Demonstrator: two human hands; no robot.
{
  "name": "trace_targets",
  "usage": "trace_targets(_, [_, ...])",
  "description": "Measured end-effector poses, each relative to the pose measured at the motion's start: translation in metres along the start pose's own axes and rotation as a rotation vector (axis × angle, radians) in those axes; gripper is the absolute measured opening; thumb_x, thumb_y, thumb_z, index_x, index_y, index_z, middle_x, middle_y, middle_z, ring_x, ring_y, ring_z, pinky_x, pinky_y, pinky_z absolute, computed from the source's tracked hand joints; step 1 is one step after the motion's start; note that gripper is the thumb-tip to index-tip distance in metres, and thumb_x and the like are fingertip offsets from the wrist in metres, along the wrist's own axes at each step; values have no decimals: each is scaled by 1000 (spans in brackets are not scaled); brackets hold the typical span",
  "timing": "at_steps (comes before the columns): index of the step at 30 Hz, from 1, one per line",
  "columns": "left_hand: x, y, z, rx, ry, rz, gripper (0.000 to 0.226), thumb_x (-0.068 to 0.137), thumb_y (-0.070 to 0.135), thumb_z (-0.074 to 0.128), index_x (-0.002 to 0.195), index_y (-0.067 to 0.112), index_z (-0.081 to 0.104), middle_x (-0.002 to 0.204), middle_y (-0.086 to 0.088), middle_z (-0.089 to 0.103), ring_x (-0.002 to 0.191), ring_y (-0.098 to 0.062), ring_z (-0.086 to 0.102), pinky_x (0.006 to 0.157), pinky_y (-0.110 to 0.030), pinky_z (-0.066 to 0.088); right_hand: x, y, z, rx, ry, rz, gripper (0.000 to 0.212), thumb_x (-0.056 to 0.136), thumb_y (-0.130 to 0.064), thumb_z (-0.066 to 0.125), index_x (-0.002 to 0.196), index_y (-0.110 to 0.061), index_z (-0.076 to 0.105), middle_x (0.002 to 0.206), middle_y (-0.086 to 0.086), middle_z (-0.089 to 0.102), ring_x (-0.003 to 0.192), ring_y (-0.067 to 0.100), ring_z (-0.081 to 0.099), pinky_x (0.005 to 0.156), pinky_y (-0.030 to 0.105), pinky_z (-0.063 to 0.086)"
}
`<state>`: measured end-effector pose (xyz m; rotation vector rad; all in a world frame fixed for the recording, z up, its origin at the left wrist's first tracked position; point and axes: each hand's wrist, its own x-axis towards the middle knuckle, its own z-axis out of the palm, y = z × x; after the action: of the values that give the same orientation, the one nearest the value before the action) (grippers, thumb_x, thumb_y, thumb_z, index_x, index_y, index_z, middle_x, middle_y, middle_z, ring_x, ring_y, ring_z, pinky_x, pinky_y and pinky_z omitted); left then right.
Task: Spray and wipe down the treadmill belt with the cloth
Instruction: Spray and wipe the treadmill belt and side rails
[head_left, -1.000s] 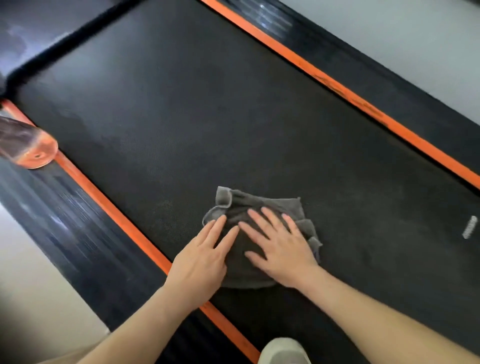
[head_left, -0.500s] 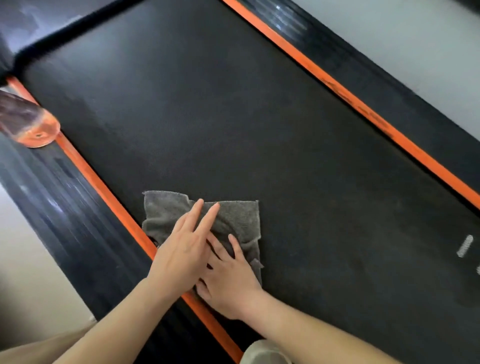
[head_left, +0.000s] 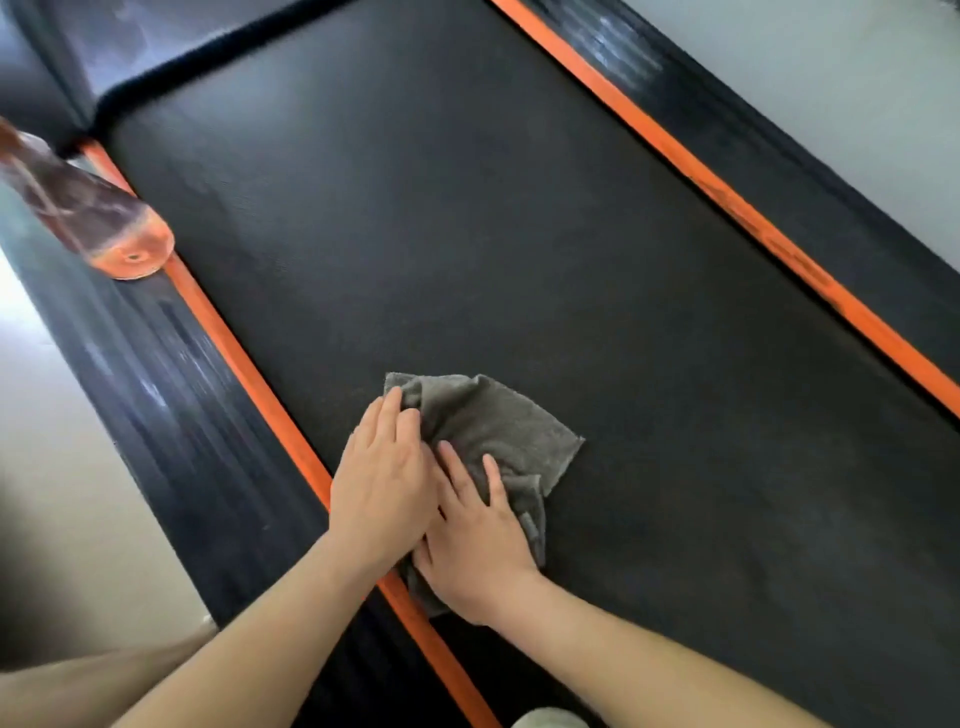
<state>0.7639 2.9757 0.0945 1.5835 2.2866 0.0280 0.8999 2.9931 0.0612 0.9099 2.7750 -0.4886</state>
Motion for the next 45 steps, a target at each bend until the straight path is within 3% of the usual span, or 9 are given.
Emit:
trace_targets(5, [-17, -11, -20, -13, -33, 142, 69, 78, 16, 28, 145, 9, 46, 154, -20, 36, 142, -35, 35, 114, -45, 38, 31, 75, -32, -185, -8, -325, 67, 92, -60, 37, 153, -34, 30, 159, -3, 36, 146, 20, 33, 118, 47, 21])
trace_targets(9, [10, 4, -34, -24, -209, 258, 61, 93, 16, 43, 152, 21, 32, 163, -8, 20, 149, -26, 19, 119, -39, 26, 59, 177, -74, -212, 53, 258, 69, 95, -62, 18, 157, -33, 22, 160, 3, 33, 146, 27, 29, 115, 52, 20])
trace_targets(13, [34, -5, -54, -208, -13, 166, 55, 91, 11, 51, 146, 17, 43, 158, -8, 33, 144, -25, 30, 113, -35, 33, 90, 137, -84, 25, 31, 631, 66, 100, -50, 18, 160, -25, 9, 168, 0, -3, 153, 25, -4, 120, 59, 7])
trace_targets(19, [34, -64, -62, -165, -14, 23, 68, 84, 34, 16, 137, 16, 55, 143, -10, 51, 132, -33, 46, 107, -45, 43, 143, -37, -45, -262, -144, -415, 68, 101, -38, 26, 159, -22, -6, 166, 2, -16, 150, 27, -24, 116, 59, -18])
trace_targets(22, [37, -105, -60, -115, 46, 41, 57, 81, 24, 34, 135, 21, 55, 144, -1, 51, 129, -21, 45, 106, -29, 39, 190, -12, -60, -219, -131, -644, 64, 98, -50, 19, 159, -28, 16, 167, -2, 8, 153, 20, -4, 122, 52, -6])
trace_targets(31, [108, -111, -71, -141, 96, 29, 57, 77, 8, 65, 133, 15, 58, 142, -13, 50, 127, -33, 50, 99, -43, 51, 283, 140, -134, -34, 113, 541, 66, 100, -57, 13, 159, -31, 4, 167, -2, -6, 153, 24, -6, 121, 56, 4])
trace_targets(37, [150, -93, -77, -340, 204, -267, 52, 93, 33, 40, 144, 37, 41, 154, 7, 36, 142, -20, 32, 112, -54, 34, 257, -66, -74, 78, 162, 36, 59, 97, -39, 21, 151, -25, 38, 158, 4, 34, 140, 21, 41, 113, 44, 32])
trace_targets(41, [129, -133, -79, -133, 68, -21, 56, 87, 38, 32, 138, 31, 53, 149, 3, 43, 136, -22, 41, 111, -46, 38, 266, -29, -87, -310, -167, -543, 60, 99, -47, 22, 157, -32, 17, 165, -7, 15, 152, 14, 10, 122, 43, 2])
trace_targets(45, [127, -127, -76, -180, 95, 4, 54, 91, 15, 51, 144, 24, 49, 157, -4, 35, 141, -23, 35, 111, -29, 28, 296, 99, -117, -148, 66, 36, 71, 89, -67, 3, 156, -45, 6, 167, -9, 1, 153, 17, 1, 120, 49, 3])
